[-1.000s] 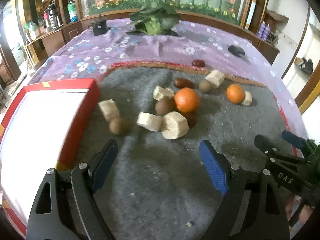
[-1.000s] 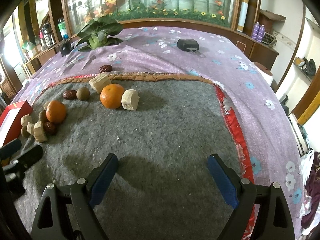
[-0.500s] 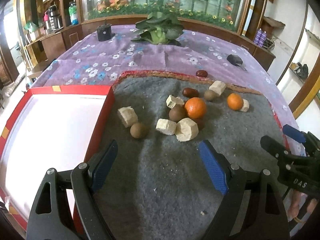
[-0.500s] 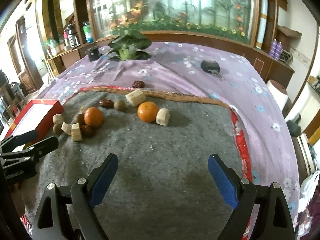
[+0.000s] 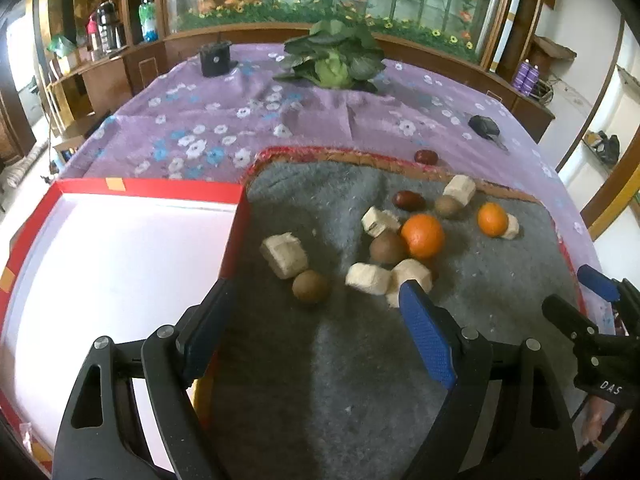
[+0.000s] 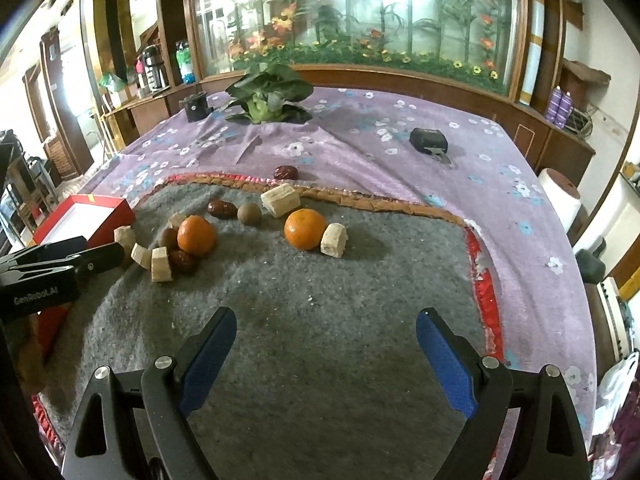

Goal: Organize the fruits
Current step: 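Move the left tool toward the small brown round ball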

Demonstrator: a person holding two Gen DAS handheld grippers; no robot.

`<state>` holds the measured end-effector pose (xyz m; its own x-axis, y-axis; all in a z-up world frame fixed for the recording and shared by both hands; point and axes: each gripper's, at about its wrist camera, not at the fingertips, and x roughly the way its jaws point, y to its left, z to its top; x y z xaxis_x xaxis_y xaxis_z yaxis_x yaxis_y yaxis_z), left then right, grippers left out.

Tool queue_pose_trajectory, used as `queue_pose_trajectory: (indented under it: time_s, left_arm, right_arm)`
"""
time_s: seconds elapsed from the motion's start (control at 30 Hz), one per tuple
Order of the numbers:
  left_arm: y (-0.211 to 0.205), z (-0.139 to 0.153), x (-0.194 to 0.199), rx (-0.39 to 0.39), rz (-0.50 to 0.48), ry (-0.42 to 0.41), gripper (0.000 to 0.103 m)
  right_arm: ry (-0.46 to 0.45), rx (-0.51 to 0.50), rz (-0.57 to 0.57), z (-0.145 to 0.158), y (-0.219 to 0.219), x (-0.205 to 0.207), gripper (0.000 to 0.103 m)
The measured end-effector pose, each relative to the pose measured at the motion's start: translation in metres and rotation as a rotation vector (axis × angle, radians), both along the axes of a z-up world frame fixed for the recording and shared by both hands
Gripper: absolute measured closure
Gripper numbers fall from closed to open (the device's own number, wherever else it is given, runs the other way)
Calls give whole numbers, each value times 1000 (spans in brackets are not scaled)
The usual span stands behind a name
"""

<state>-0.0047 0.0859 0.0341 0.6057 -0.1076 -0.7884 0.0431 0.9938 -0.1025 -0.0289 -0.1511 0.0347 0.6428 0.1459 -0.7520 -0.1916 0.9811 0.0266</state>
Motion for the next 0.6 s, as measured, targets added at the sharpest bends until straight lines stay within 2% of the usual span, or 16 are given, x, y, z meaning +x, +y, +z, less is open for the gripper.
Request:
queue_pose_trajectory:
  time_s: [0.13, 0.3, 0.43, 0.6]
  left_arm:
    - [6, -1, -2, -27, -30, -3, 19]
    - [15, 1, -8, 46, -19, -31, 19]
    - [25, 3, -5, 32, 18, -25, 19]
    - [12, 5, 0, 60, -9, -23, 19]
  right_arm:
    - [15, 9, 2, -5, -1, 4, 12]
    - [22, 24, 4, -6, -2, 7, 12]
    - [29, 23, 10, -8, 1, 8, 12]
    - [34, 19, 29, -10, 6, 6, 12]
